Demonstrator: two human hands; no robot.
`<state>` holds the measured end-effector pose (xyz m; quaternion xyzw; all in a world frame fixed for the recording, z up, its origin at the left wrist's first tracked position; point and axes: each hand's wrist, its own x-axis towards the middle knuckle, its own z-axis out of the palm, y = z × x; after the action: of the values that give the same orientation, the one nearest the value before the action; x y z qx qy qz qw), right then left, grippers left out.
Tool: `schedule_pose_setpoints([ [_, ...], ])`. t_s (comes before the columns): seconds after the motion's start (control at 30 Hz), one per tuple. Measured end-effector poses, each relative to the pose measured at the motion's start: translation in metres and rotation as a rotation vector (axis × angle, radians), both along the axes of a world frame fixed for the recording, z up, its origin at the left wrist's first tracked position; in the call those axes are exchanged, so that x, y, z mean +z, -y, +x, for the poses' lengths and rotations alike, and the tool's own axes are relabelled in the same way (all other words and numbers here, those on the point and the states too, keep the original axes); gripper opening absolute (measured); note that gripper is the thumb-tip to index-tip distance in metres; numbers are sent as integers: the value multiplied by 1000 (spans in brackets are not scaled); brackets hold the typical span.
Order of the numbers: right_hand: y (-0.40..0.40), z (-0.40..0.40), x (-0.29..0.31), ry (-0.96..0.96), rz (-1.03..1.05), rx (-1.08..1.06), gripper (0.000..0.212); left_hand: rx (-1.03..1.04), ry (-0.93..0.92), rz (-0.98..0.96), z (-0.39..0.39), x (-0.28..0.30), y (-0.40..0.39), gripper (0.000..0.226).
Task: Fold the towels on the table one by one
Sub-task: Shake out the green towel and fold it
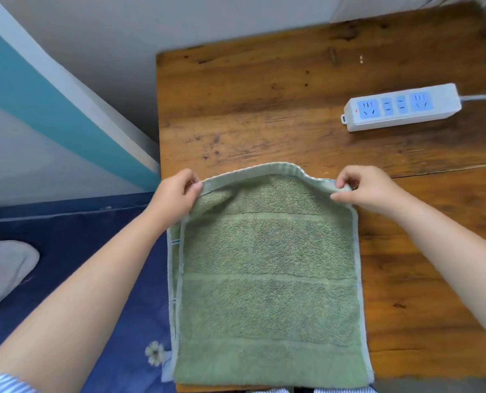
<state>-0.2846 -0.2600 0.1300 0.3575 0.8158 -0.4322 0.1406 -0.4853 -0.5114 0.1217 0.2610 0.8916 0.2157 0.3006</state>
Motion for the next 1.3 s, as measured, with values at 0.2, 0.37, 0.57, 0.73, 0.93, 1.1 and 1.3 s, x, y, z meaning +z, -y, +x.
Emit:
schedule_pose_setpoints([
  [0.2,24,9,17,105,-593,76,26,-120,371,-340,-14,19,61,24],
  [0.37,43,9,16,301,-402,200,11,-155,416,-433,-14,17,93,17],
  [0.57,45,-7,0,132,383,129,16,0,29,-106,-18,6,75,14],
  [0.73,45,-9,-21,143,466,135,18,-7,-139,-86,-21,-10,57,19],
  [0.93,44,-14,-29,154,430,151,14,-99,-113,-221,-17,-25,45,22],
  [1.1,32,-20,-22,175,412,268,12,-221,19,-298,-27,-21,39,13],
  [1.3,28,-13,-10,81,295,267,4,-105,181,-177,-29,-17,36,24],
])
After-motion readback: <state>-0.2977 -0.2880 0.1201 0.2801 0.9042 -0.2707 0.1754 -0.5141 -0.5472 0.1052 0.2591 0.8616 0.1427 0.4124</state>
